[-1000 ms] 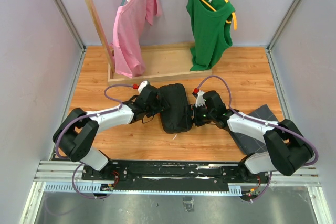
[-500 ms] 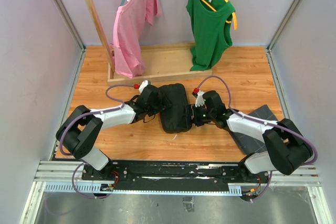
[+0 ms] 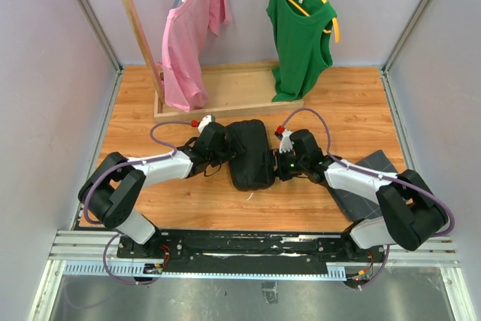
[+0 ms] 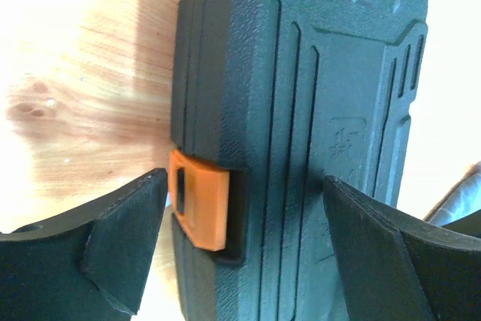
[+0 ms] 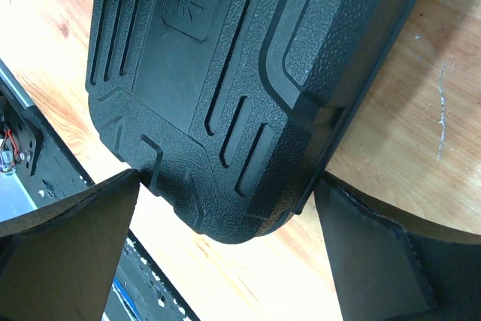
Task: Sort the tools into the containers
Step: Close the storage box at the center of the board, then reset both arms
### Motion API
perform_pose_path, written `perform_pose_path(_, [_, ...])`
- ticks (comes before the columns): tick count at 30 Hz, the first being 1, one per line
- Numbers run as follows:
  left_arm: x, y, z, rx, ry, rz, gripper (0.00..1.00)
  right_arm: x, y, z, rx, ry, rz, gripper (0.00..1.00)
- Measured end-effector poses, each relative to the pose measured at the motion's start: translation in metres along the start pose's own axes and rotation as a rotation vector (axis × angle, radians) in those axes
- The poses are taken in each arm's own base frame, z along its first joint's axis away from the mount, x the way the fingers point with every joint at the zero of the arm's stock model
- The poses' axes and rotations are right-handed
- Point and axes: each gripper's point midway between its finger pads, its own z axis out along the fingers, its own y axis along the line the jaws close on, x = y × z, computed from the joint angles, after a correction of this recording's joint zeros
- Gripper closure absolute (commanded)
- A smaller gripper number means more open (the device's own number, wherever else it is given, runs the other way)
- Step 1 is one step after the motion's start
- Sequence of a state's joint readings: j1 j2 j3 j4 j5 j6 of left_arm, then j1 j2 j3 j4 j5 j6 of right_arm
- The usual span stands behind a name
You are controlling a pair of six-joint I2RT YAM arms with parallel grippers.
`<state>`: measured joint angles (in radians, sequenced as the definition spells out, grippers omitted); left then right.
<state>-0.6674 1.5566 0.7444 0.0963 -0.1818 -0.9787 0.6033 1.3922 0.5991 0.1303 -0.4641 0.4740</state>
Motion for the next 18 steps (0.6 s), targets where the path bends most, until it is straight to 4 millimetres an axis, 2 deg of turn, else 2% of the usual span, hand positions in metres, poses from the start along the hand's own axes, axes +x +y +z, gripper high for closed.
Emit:
perform_pose_path(5, [-0.006,0.007,-0.014,-0.003,0.001,0.064,0.06,-0.006,0.001,-0.003,0.022,0.004,-0.025,0.01])
perform_pose_path(8, [-0.019,0.002,-0.028,0.017,-0.033,0.116,0.01,-0.013,0.001,-0.008,0.045,-0.006,-0.047,0.01])
perform_pose_path(11, [-0.034,-0.007,-0.043,0.052,-0.081,0.168,0.01,-0.03,0.004,-0.016,0.07,-0.056,-0.09,0.01])
perform_pose_path(18, [-0.073,-0.024,-0.081,0.099,-0.224,0.29,0.01,-0.073,0.003,-0.059,0.2,-0.258,-0.186,0.01])
